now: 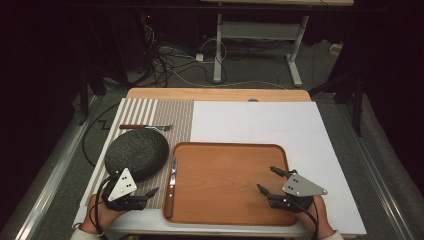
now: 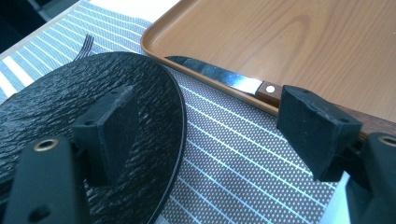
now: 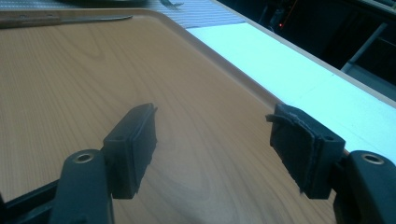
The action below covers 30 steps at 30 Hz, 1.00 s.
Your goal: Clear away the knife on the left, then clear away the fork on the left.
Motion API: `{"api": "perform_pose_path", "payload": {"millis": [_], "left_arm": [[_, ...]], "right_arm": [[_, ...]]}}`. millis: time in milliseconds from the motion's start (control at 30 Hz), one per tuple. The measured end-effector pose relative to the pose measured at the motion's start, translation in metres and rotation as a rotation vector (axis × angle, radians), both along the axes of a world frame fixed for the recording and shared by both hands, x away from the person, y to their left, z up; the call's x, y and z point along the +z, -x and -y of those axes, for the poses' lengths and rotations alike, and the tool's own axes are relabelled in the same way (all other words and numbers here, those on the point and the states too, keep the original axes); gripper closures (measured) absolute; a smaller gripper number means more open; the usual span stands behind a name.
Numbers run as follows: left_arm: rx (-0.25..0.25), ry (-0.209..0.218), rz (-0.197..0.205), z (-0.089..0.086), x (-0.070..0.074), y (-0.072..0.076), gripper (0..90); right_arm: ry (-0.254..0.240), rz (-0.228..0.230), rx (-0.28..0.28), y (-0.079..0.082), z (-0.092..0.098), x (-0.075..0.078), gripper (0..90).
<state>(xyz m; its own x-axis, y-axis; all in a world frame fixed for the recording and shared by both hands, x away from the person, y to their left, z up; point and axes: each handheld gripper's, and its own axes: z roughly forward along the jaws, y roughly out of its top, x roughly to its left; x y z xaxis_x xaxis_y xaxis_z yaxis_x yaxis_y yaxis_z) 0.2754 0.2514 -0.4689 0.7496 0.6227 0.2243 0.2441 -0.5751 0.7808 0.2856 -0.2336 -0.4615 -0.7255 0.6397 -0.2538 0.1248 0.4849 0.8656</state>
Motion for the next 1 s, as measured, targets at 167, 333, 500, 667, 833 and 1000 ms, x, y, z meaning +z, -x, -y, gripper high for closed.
{"api": "perform_pose_path", "payload": {"millis": [167, 333, 500, 667, 833, 1000], "left_arm": [[0.000, -0.013, 0.010, -0.003, 0.003, 0.001, 20.7], [0.000, -0.006, 0.011, -0.008, 0.005, -0.002, 21.3], [0.008, 0.006, 0.028, -0.016, 0.013, -0.007, 21.6], [0.020, 0.001, 0.046, -0.023, 0.024, -0.016, 22.0], [0.045, -0.014, 0.064, -0.035, 0.040, -0.034, 22.4], [0.073, -0.045, 0.053, -0.053, 0.060, -0.070, 23.0]], "right_arm": [[0.005, 0.000, 0.010, -0.001, -0.002, 0.000, 32.0], [-0.005, -0.001, 0.003, -0.003, 0.000, 0.000, 32.0], [0.002, -0.005, 0.010, -0.001, -0.001, -0.001, 32.0], [-0.002, 0.000, 0.005, 0.004, 0.002, 0.000, 32.1], [0.002, 0.003, -0.008, 0.006, 0.005, 0.000, 32.1], [0.007, -0.007, -0.013, 0.006, 0.005, -0.001, 32.1]]}}
